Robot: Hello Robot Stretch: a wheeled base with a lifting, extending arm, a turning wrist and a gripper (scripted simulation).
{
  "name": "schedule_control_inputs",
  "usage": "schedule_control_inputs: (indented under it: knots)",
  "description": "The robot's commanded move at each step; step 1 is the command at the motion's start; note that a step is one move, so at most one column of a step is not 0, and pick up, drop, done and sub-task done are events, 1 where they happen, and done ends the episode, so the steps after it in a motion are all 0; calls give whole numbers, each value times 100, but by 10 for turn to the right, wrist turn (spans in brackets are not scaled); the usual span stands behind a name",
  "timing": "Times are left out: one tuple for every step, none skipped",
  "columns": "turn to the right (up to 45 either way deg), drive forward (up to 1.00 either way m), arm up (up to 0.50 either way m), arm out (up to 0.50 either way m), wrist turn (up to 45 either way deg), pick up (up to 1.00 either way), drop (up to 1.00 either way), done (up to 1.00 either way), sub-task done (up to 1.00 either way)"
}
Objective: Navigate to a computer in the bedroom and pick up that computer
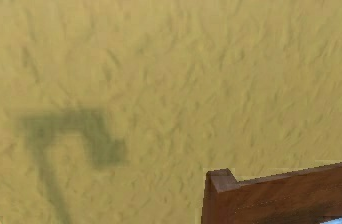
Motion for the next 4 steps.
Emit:
schedule_control_inputs:
  knots:
    - [0, 0, 50, 0, 0, 0, 0, 0, 0]
    - [0, 0, 18, 0, 0, 0, 0, 0, 0]
    - [0, 0, 0, 20, 0, 0, 0, 0, 0]
    - [0, 0, 0, 0, 450, 0, 0, 0, 0]
